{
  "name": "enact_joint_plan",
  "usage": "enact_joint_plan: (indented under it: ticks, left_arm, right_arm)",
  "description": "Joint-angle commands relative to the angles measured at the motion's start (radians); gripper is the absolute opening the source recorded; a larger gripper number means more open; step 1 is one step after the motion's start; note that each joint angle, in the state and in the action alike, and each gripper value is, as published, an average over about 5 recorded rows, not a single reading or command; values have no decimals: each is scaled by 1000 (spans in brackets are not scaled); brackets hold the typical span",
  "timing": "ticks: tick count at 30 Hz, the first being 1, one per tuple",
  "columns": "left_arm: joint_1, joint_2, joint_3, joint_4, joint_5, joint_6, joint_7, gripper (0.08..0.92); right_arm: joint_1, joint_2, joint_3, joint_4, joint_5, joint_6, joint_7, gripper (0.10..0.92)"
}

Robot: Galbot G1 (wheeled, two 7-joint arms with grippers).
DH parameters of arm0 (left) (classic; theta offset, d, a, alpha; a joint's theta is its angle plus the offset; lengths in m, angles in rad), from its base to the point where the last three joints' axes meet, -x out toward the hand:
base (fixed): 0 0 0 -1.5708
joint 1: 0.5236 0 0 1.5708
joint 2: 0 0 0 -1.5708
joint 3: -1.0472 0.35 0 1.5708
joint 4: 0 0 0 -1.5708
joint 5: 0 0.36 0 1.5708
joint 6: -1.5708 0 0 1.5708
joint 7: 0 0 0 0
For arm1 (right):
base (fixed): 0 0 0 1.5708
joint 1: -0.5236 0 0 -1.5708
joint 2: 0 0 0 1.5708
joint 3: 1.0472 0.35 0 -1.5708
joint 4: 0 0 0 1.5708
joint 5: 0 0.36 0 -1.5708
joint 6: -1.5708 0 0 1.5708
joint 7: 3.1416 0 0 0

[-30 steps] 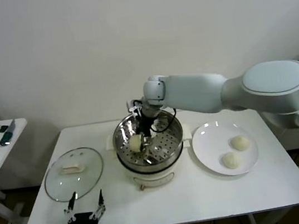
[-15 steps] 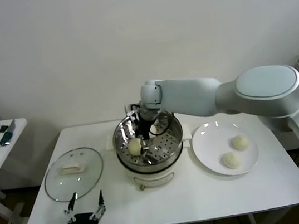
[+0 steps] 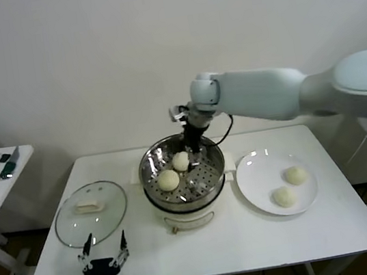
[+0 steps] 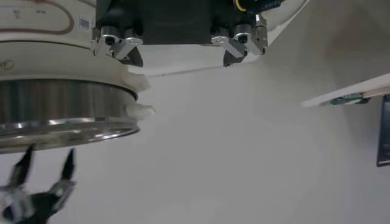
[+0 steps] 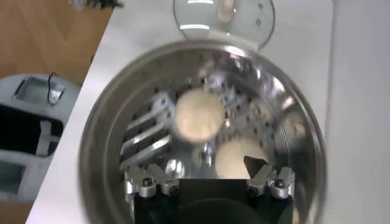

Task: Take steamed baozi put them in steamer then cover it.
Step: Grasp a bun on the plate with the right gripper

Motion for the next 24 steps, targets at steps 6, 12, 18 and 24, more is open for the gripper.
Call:
enact_joint_plan:
  ticks: [6,12,18,24]
  left_arm:
    - [10,-3,1,-30,-5,33,-5,823]
    - [35,-9,2,-76,-12,51,-6,823]
    - [47,-18,-2,-106,-26,73,-8,823]
    - [50,-20,-12,-104,-24,77,-11,823]
  right_arm:
    - [46,-504,-40,256,-316,28,-21,823]
    - [-122,-574,42,208,-450,42,-30,823]
    - [-294,-581,132,172,-521,42,-25,823]
    - [-401,-575,194,136,-562,47,-18,823]
